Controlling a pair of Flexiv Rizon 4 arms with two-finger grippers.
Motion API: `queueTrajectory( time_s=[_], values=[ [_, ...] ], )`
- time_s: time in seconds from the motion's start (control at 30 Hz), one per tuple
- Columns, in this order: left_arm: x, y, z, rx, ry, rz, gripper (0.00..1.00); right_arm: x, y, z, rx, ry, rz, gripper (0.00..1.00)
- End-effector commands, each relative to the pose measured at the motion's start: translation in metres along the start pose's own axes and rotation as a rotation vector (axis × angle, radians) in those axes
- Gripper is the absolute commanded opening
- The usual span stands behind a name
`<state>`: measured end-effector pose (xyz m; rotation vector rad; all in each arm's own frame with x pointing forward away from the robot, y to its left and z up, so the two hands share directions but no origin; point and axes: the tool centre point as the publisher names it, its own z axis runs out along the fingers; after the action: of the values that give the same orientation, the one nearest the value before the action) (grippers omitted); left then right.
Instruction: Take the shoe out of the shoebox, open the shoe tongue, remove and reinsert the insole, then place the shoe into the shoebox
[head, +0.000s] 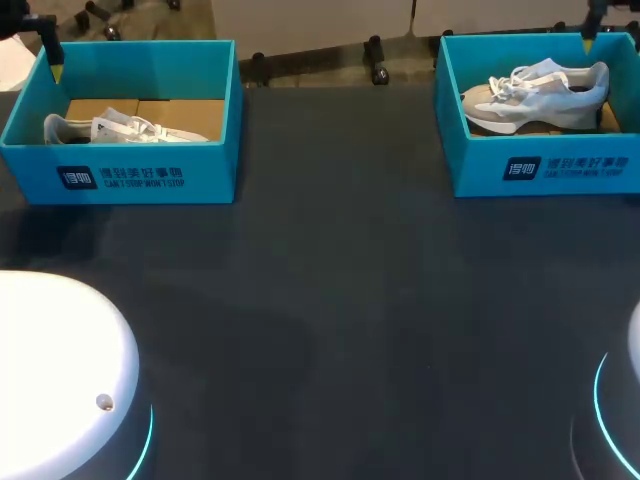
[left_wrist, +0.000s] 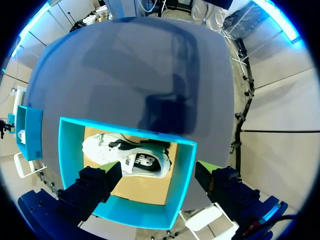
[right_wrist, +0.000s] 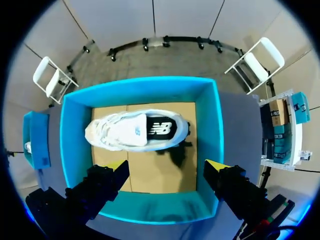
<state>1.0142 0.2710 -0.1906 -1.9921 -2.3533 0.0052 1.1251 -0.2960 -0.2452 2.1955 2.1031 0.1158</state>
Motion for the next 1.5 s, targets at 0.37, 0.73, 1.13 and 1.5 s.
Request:
queueTrajectory(
  time_s=[0.37, 0.73, 1.13, 1.5],
  values=[
    [0.0, -0.002, 0.0, -0.004, 0.002, -0.001, 1.0, -0.012, 0.034, 0.036, 0.124, -0.027, 0.007, 0.89],
    [0.0, -0.002, 0.0, -0.004, 0.002, -0.001, 1.0, -0.018, 0.041, 0.058, 0.134, -0.064, 0.042, 0.49],
    [0.0, -0.002, 0.0, -0.004, 0.002, -0.001, 1.0, -0.019, 0.043, 0.079, 0.126, -0.09, 0.079, 0.47],
    [0.0, -0.002, 0.0, -0.004, 0.002, -0.001, 1.0, -0.025, 0.048, 0.094, 0.107, -0.121, 0.12, 0.44]
  ],
)
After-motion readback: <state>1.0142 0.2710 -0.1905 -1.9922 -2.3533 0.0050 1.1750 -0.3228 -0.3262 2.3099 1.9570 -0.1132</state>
